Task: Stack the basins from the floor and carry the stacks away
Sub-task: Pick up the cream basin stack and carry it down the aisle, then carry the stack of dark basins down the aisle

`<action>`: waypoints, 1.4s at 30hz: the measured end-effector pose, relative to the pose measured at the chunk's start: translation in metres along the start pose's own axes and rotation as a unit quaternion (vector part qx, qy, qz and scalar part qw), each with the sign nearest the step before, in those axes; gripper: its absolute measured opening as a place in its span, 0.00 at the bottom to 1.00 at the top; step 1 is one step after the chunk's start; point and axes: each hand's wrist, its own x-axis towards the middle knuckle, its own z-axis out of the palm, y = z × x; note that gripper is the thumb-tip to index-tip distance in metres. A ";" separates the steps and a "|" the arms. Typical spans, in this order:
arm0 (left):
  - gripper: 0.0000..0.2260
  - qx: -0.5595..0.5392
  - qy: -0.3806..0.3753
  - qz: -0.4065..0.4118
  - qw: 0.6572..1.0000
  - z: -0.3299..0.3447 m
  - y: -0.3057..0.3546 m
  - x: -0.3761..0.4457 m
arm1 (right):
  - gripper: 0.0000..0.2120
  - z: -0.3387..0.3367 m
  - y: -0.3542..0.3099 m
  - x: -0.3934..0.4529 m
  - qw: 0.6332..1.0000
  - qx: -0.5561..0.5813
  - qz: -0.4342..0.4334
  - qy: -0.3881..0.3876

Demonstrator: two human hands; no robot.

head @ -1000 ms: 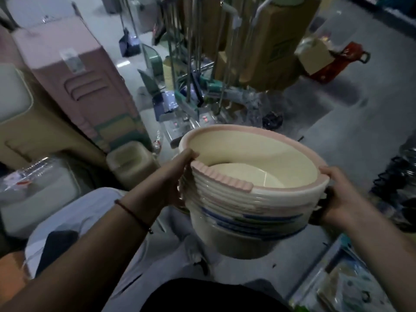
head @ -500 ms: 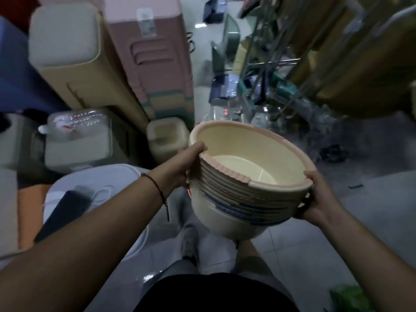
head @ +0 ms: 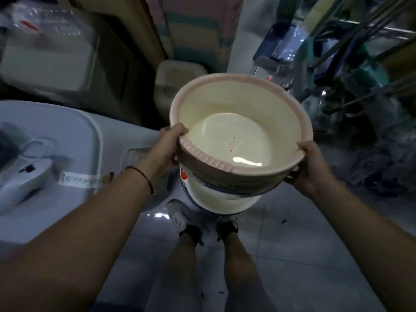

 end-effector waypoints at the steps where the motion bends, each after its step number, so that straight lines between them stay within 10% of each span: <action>1: 0.25 -0.015 0.008 -0.009 1.000 -0.001 -0.012 0.012 | 0.17 0.001 0.006 0.016 1.000 -0.001 0.000 -0.008; 9: 0.24 -0.008 0.070 -0.080 0.994 -0.012 -0.146 0.068 | 0.28 -0.038 0.115 0.102 0.999 0.027 0.039 -0.012; 13: 0.20 0.074 0.120 -0.062 0.988 -0.015 -0.194 0.084 | 0.18 -0.048 0.160 0.131 0.996 0.058 0.070 0.010; 24: 0.23 0.191 0.080 -0.053 0.977 -0.021 -0.197 0.091 | 0.21 -0.043 0.154 0.129 0.975 -0.183 0.097 0.075; 29: 0.40 0.220 0.073 0.006 0.973 -0.023 -0.113 0.042 | 0.28 -0.011 0.082 0.069 0.877 -0.454 -0.137 0.080; 34: 0.36 0.473 0.089 0.165 0.861 -0.040 0.027 -0.053 | 0.36 0.052 -0.024 -0.053 0.707 -0.643 -0.293 0.028; 42: 0.34 0.620 0.249 0.376 0.642 -0.108 0.237 -0.271 | 0.36 0.160 -0.178 -0.315 0.551 -0.645 -0.529 -0.007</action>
